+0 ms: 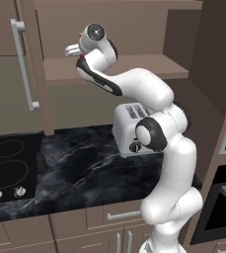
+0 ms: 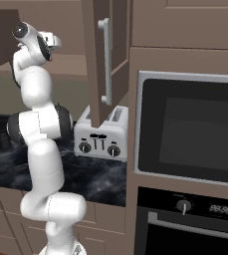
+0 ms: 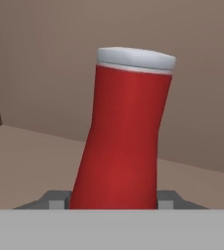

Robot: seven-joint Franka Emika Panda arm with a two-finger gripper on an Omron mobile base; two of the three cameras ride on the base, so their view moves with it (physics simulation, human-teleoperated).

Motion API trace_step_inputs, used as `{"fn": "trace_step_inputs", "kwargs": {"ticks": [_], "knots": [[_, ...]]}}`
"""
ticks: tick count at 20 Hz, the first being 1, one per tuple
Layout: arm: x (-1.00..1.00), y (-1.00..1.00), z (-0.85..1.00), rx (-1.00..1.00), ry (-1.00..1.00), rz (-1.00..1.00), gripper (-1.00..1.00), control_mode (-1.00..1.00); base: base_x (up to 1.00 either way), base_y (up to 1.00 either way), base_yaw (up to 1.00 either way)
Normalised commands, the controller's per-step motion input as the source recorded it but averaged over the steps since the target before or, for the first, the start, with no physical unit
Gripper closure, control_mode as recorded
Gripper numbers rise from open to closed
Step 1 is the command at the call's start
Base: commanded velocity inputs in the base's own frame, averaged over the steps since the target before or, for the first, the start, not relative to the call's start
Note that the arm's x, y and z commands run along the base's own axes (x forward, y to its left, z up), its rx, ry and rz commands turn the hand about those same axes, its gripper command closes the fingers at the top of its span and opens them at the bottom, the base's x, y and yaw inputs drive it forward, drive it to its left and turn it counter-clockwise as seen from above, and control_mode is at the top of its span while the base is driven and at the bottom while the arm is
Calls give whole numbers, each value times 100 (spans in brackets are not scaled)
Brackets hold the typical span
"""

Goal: Take 2 condiments from the cabinet and move them on the counter near the stove.Make sure the condiments are lined up with each other, next to each other.

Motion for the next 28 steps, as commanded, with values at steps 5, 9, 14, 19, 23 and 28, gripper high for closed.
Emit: {"fn": "trace_step_inputs", "kwargs": {"ticks": [5,9,14,19,23,28], "knots": [[-9,0,-1,0,-1,0,100,-100,0,0,0],[-63,-5,-15,0,-14,2,100,-100,0,0,0],[-99,-17,-5,0,-14,1,100,-100,0,0,0],[-100,-25,1,0,-7,2,100,-100,0,0,0],[-95,-28,20,0,0,3,100,-100,0,0,0],[-65,-21,26,0,0,3,100,-100,0,0,0]]}}
